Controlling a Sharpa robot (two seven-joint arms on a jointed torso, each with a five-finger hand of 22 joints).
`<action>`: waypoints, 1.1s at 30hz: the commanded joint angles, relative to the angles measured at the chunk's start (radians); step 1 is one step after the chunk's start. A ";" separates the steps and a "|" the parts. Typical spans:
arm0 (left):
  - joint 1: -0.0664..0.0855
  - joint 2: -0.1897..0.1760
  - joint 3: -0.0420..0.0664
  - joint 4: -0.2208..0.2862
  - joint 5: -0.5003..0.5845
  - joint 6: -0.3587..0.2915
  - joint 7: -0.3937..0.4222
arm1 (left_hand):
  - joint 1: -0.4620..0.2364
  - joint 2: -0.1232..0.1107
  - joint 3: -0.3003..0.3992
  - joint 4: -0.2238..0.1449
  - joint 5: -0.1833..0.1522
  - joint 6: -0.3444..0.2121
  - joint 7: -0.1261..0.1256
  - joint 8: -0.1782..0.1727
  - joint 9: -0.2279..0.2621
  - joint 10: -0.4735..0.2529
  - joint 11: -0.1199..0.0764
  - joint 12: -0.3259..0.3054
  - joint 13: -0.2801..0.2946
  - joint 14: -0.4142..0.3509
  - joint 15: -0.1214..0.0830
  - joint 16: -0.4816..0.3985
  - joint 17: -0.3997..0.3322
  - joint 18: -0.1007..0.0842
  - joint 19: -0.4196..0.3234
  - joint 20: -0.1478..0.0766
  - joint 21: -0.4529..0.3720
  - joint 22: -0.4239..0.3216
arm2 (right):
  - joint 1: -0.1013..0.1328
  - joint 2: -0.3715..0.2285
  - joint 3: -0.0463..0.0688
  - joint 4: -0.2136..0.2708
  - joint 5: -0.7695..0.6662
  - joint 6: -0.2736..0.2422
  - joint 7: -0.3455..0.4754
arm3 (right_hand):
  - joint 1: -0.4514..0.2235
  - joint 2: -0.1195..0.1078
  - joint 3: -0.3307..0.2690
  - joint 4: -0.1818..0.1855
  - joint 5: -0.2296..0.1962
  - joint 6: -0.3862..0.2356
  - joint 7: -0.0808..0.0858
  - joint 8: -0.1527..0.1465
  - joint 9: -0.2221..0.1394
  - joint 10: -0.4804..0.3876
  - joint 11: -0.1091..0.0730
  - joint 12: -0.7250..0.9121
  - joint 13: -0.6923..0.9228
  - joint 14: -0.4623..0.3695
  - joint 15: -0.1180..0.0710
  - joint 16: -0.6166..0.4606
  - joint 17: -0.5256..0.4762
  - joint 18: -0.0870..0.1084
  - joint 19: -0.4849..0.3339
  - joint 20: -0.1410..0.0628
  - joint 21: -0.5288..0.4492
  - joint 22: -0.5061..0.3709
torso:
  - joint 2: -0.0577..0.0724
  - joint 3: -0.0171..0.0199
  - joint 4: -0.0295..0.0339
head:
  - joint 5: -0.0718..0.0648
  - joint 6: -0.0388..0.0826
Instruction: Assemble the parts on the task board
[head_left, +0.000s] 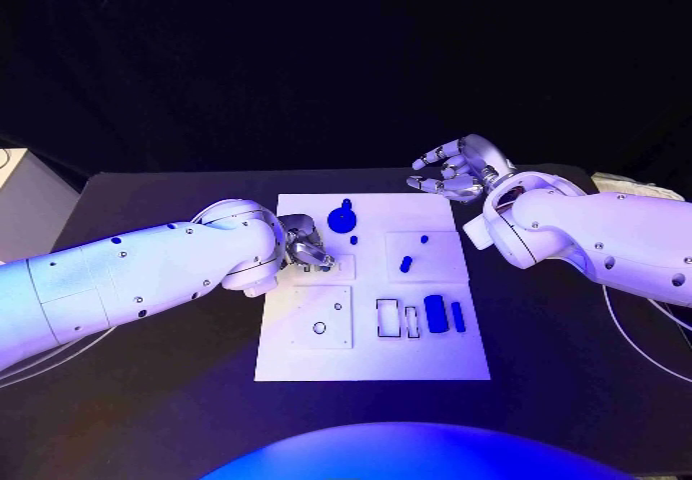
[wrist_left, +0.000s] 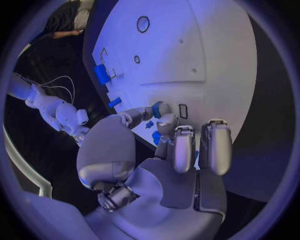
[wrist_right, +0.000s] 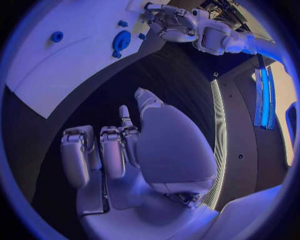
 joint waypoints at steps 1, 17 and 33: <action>-0.006 0.006 -0.004 0.001 0.009 0.020 0.003 | -0.011 -0.002 0.064 -0.076 0.000 -0.001 -0.008 -0.006 -0.002 0.000 -0.001 0.001 -0.002 0.097 -0.008 0.003 0.245 -0.007 0.002 -0.002 0.003 0.063 | -0.001 0.000 0.000 0.000 -0.011 0.007 0.001 | -0.009 -0.001 0.008 0.000 0.008 -0.005 0.002 0.005 0.001 0.020 -0.008 -0.003 0.183 0.086 -0.002 -0.007 0.190 -0.007 0.092 -0.005 -0.004 0.241 | 0.000 -0.0006 -0.0002 | 0.001 0.002; -0.006 0.003 -0.004 -0.002 0.008 0.020 0.000 | -0.030 -0.018 -0.052 -0.013 -0.003 0.015 -0.011 -0.019 -0.008 -0.003 -0.003 0.002 0.004 0.097 -0.010 0.003 0.245 -0.007 0.004 -0.005 0.001 0.064 | -0.002 -0.001 0.000 0.001 -0.011 0.003 0.000 | -0.010 -0.001 0.009 0.001 0.009 -0.005 0.002 0.006 0.001 0.020 -0.008 -0.003 0.183 0.086 -0.002 -0.007 0.189 -0.007 0.092 -0.005 -0.005 0.240 | 0.000 -0.0010 0.0000 | 0.001 0.003; -0.007 -0.005 -0.004 0.002 0.005 0.008 0.001 | -0.018 -0.027 -0.223 0.078 -0.003 0.028 -0.009 -0.034 -0.012 -0.004 -0.002 0.002 0.011 0.097 -0.009 0.003 0.245 -0.008 0.006 -0.005 0.000 0.066 | -0.005 -0.002 0.000 0.000 -0.009 0.003 0.002 | -0.013 -0.001 0.009 0.002 0.009 -0.006 0.003 0.006 0.001 0.018 -0.007 -0.005 0.181 0.085 -0.002 -0.008 0.187 -0.006 0.091 -0.005 -0.007 0.239 | 0.000 -0.0010 -0.0004 | -0.003 0.012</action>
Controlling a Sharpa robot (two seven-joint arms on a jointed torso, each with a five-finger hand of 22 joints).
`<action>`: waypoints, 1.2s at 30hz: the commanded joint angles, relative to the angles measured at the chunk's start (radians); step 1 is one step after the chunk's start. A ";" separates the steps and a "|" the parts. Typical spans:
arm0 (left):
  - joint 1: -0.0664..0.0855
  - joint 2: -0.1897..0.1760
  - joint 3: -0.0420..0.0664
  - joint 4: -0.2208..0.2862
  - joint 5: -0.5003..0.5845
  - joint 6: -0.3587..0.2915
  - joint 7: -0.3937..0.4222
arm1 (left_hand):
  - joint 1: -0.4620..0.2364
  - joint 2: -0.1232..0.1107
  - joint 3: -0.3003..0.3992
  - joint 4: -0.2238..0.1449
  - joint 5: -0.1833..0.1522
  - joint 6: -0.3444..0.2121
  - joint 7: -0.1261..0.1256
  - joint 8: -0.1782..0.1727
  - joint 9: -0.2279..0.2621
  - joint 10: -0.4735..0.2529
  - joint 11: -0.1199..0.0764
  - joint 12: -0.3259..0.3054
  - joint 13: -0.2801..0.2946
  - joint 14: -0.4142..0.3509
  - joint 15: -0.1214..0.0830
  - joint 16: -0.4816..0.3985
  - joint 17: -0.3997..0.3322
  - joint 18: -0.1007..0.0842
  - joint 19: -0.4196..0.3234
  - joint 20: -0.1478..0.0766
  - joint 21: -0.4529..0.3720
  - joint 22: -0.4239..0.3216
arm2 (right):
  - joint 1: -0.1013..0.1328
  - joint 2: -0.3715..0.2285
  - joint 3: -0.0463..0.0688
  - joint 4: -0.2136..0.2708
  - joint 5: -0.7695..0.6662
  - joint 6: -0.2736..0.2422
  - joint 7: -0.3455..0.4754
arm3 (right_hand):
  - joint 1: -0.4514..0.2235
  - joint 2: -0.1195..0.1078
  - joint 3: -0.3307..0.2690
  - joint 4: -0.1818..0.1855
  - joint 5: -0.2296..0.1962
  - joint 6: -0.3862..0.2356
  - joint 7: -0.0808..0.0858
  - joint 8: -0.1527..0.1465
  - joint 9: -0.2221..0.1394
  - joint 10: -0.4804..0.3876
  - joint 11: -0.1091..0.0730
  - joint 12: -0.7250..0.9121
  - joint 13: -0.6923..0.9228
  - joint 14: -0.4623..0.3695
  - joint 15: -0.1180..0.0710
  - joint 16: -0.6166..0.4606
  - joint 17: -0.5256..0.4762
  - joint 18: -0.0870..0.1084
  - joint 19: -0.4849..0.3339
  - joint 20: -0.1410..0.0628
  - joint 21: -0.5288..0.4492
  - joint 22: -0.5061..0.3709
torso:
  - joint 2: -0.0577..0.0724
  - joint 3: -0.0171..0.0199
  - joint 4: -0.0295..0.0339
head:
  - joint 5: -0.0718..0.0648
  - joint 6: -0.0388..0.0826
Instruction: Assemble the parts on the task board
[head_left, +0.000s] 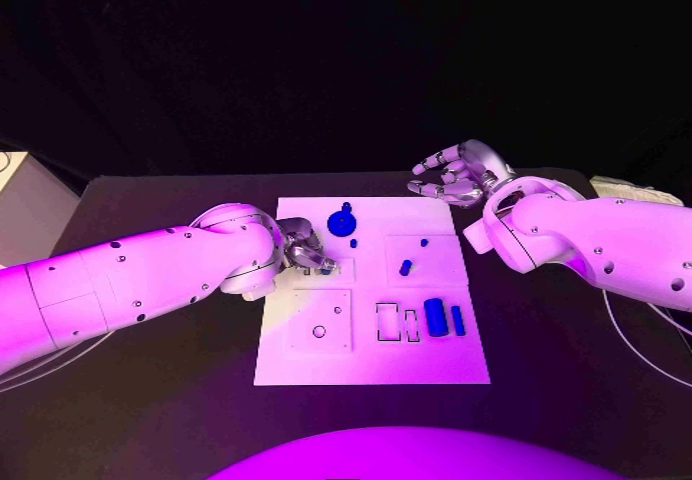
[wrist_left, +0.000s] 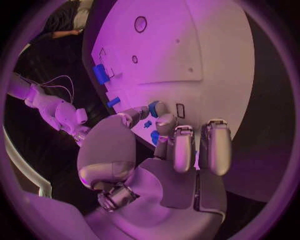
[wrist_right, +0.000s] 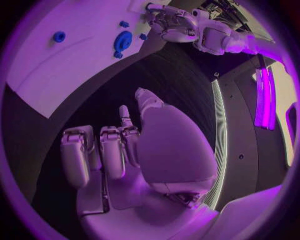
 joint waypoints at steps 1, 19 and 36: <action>-0.005 -0.001 -0.003 0.004 0.006 0.011 0.001 | 0.009 -0.002 -0.022 0.010 -0.003 0.010 0.000 -0.006 -0.001 -0.004 -0.001 0.002 0.002 0.100 -0.006 0.003 0.245 -0.008 0.002 -0.002 -0.001 0.066 | -0.001 -0.001 0.000 0.000 -0.008 0.005 0.006 | -0.009 0.003 0.006 -0.001 0.005 -0.006 0.003 0.006 0.001 0.018 -0.007 -0.005 0.181 0.085 -0.002 -0.004 0.187 -0.006 0.091 -0.005 -0.007 0.239 | 0.000 -0.0003 -0.0002 | -0.003 0.002; -0.005 -0.024 0.008 0.030 0.004 -0.002 -0.001 | 0.052 -0.012 -0.101 0.072 -0.069 0.011 0.002 -0.014 -0.001 -0.005 0.000 0.001 0.003 0.100 -0.005 0.002 0.243 -0.007 0.001 -0.001 -0.003 0.065 | -0.004 -0.003 0.000 -0.001 -0.008 0.008 0.006 | -0.013 0.003 0.007 0.000 0.005 -0.007 0.003 0.006 0.001 0.018 -0.007 -0.005 0.181 0.085 -0.002 -0.005 0.186 -0.006 0.090 -0.005 -0.008 0.238 | 0.000 0.0009 0.0001 | 0.000 0.011; -0.003 -0.051 0.037 0.061 0.007 0.000 -0.006 | 0.062 -0.013 -0.123 0.095 -0.091 0.014 0.002 -0.013 0.000 -0.005 0.000 0.001 0.003 0.100 -0.004 0.002 0.244 -0.007 0.001 0.000 -0.003 0.065 | -0.009 -0.003 0.000 -0.005 -0.006 0.009 0.008 | -0.016 0.003 0.008 0.000 0.005 -0.009 0.003 0.005 0.000 0.018 -0.007 -0.005 0.181 0.085 -0.002 -0.005 0.185 -0.006 0.090 -0.005 -0.008 0.238 | -0.002 0.0003 0.0001 | 0.003 0.019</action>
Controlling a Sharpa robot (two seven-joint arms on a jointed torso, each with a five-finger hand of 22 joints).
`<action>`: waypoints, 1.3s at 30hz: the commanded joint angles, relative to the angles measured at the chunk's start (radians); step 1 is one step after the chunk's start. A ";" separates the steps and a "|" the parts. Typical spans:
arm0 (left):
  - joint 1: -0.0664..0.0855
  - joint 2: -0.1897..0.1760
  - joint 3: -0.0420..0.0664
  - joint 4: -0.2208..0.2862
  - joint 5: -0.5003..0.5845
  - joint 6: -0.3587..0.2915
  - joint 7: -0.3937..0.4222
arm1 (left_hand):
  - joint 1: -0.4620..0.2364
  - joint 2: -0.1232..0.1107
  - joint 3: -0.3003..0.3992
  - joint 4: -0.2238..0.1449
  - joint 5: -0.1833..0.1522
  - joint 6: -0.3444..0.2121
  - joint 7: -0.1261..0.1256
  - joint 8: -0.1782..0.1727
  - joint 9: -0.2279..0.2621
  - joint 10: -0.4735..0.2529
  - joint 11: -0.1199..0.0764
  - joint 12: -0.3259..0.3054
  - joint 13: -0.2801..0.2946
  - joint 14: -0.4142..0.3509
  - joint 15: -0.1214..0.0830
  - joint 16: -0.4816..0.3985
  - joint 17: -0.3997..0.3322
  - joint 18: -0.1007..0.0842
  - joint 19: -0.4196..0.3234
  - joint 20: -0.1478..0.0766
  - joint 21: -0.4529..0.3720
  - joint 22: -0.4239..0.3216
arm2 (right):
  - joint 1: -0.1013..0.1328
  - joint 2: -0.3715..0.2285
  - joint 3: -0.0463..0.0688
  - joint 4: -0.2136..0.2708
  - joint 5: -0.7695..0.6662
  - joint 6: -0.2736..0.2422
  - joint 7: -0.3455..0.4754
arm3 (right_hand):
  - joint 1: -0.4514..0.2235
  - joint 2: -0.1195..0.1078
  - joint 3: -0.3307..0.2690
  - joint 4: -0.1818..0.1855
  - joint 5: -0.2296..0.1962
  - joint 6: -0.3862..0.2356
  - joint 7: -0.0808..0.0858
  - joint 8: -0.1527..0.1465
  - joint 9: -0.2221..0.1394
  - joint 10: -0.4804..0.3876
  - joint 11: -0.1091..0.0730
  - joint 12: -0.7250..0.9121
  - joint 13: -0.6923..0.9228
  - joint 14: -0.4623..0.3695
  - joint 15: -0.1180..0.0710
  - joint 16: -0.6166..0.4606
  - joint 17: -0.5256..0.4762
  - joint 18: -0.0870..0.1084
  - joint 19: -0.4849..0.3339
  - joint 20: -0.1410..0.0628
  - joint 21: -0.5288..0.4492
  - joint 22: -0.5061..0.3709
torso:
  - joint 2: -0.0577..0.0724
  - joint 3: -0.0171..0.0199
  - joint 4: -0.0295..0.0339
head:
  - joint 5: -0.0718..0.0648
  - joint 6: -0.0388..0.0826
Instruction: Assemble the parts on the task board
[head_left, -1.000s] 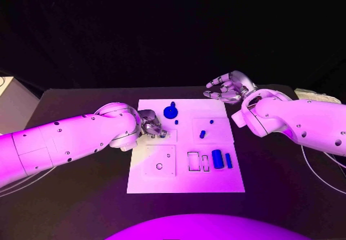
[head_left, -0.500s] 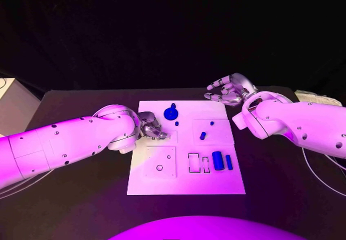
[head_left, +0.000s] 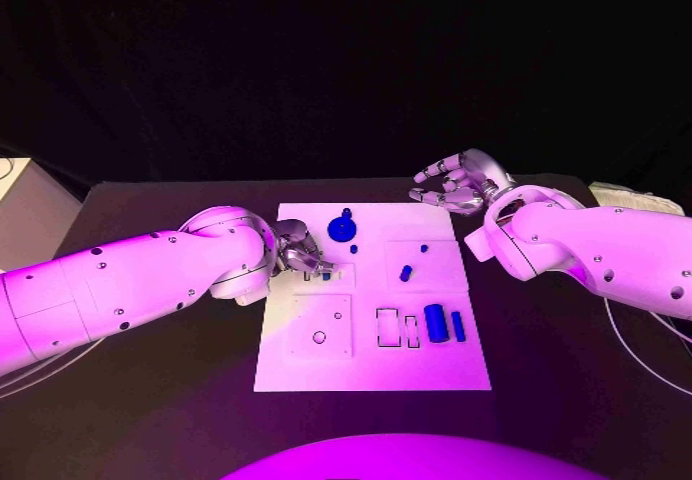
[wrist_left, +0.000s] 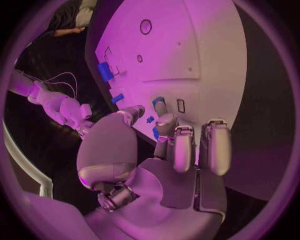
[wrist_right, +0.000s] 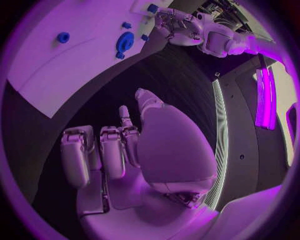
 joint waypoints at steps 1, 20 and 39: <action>0.001 -0.005 0.007 0.012 0.010 0.003 -0.001 | 0.009 0.000 -0.003 0.000 -0.006 0.007 0.002 -0.002 0.000 -0.005 0.000 0.001 -0.001 0.100 -0.004 0.002 0.244 -0.007 0.001 -0.001 -0.003 0.065 | -0.002 0.000 0.000 -0.002 -0.006 0.009 0.008 | -0.012 -0.001 0.008 0.000 0.005 -0.006 -0.001 0.005 0.000 0.018 -0.007 -0.005 0.181 0.085 -0.002 -0.005 0.185 -0.006 0.090 -0.005 -0.004 0.238 | -0.001 0.0000 -0.0003 | 0.002 0.004; 0.061 -0.052 0.071 -0.053 0.290 0.086 0.058 | 0.152 0.044 -0.022 0.002 0.010 -0.169 0.097 -0.173 -0.106 -0.146 0.081 -0.097 -0.153 0.084 0.064 -0.022 0.199 0.011 -0.055 0.051 -0.051 -0.020 | -0.004 0.009 0.000 -0.050 0.032 0.003 0.056 | -0.017 -0.001 0.014 -0.002 -0.002 -0.001 -0.002 0.012 0.002 -0.009 -0.008 -0.032 0.155 0.081 -0.003 -0.012 0.169 0.004 0.073 -0.005 -0.038 0.209 | 0.002 0.0005 0.0012 | 0.002 0.028; 0.091 0.015 0.085 -0.242 0.139 0.109 0.090 | 0.155 0.045 -0.048 0.008 0.007 -0.141 0.099 -0.179 -0.140 -0.151 0.085 -0.093 -0.157 0.084 0.070 -0.023 0.198 0.013 -0.057 0.061 -0.053 -0.023 | -0.002 0.017 0.000 -0.080 0.163 -0.056 0.233 | -0.039 -0.073 0.258 -0.020 -0.003 -0.052 0.004 0.097 0.028 -0.472 -0.003 -0.831 -0.625 -0.237 0.002 -0.782 -0.630 0.169 -0.296 -0.001 -1.097 -0.626 | 0.006 -0.0007 0.0007 | 0.007 0.030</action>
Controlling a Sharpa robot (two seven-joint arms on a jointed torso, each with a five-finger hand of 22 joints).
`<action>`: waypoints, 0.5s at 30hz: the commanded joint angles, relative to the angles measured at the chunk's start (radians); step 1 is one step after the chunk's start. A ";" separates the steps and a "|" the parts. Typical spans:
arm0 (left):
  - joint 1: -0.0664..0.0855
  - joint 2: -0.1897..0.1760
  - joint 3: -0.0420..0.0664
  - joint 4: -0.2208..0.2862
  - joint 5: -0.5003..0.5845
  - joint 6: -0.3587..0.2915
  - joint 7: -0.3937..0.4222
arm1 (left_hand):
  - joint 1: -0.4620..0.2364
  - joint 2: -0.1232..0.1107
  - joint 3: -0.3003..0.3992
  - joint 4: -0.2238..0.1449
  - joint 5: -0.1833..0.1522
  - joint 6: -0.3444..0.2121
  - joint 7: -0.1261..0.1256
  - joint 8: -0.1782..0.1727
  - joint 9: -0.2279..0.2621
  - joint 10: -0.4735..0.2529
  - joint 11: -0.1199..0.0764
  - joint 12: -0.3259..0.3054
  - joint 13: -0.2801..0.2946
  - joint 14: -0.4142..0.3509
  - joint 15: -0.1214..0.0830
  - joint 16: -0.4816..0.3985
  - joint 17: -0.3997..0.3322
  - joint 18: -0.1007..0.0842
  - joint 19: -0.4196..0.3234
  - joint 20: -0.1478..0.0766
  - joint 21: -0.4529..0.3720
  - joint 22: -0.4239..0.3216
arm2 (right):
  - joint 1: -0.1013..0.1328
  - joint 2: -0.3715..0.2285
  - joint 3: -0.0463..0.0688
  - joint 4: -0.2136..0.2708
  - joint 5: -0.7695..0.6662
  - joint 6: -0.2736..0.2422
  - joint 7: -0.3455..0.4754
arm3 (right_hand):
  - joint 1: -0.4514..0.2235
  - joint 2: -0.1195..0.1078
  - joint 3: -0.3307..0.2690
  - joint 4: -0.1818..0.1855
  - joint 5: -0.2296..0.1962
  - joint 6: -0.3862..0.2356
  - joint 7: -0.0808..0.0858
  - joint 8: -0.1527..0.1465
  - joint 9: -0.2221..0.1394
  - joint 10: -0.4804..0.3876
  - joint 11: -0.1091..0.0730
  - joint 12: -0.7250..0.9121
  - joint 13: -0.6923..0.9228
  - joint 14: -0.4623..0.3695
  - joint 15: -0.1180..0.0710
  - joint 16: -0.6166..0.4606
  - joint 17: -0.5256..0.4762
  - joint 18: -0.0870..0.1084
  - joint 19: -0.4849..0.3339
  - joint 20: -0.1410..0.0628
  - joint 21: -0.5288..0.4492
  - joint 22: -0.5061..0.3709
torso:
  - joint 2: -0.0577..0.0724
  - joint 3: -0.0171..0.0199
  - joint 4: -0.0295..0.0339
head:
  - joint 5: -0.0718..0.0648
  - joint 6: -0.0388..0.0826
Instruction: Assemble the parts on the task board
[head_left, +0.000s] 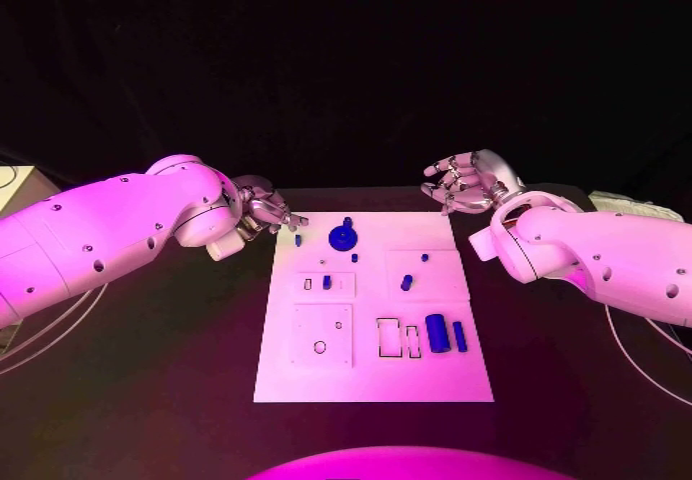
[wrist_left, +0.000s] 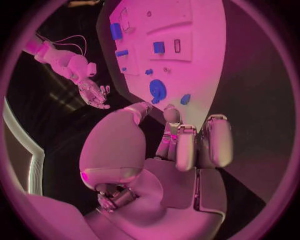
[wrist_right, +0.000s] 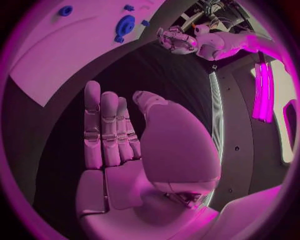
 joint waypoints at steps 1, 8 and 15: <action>0.004 0.019 0.001 -0.033 -0.067 0.036 0.017 | -0.001 -0.002 -0.009 0.003 0.000 0.010 0.002 0.005 -0.002 -0.001 0.003 0.006 0.002 0.082 0.003 -0.003 0.198 0.013 0.001 0.004 -0.003 0.001 | 0.000 0.003 0.000 -0.003 0.046 -0.017 0.070 | -0.007 -0.013 0.026 -0.010 -0.003 -0.014 0.008 0.010 0.003 -0.005 -0.007 -0.089 -0.092 -0.018 0.010 -0.088 -0.019 0.011 -0.001 0.006 -0.068 -0.058 | 0.002 -0.0002 0.0007 | 0.004 0.000; 0.004 0.072 -0.003 -0.125 -0.112 0.078 0.006 | -0.007 0.001 -0.015 0.003 0.000 0.017 -0.001 0.011 -0.003 -0.002 0.001 0.005 -0.002 0.083 0.002 -0.002 0.200 0.013 0.001 0.003 -0.002 0.002 | 0.000 0.004 0.000 -0.007 0.058 -0.016 0.085 | -0.032 -0.017 0.056 -0.033 -0.002 -0.014 0.014 0.025 0.003 0.028 0.004 -0.226 -0.248 -0.032 0.021 -0.218 -0.020 0.009 0.000 0.018 -0.160 -0.143 | 0.005 -0.0008 -0.0018 | 0.014 0.000; 0.004 0.109 -0.007 -0.189 -0.142 0.103 0.002 | -0.009 0.001 -0.017 0.003 -0.001 0.018 -0.001 0.012 -0.003 -0.005 0.000 0.003 -0.005 0.082 0.002 -0.004 0.197 0.013 0.002 0.003 -0.002 0.003 | 0.000 0.006 0.000 -0.011 0.080 -0.018 0.125 | -0.054 -0.022 0.103 -0.060 0.001 0.011 0.030 -0.004 -0.016 0.107 0.026 -0.462 -0.485 -0.075 0.048 -0.419 -0.097 0.008 -0.037 0.045 -0.273 -0.250 | 0.008 -0.0023 -0.0026 | 0.019 0.001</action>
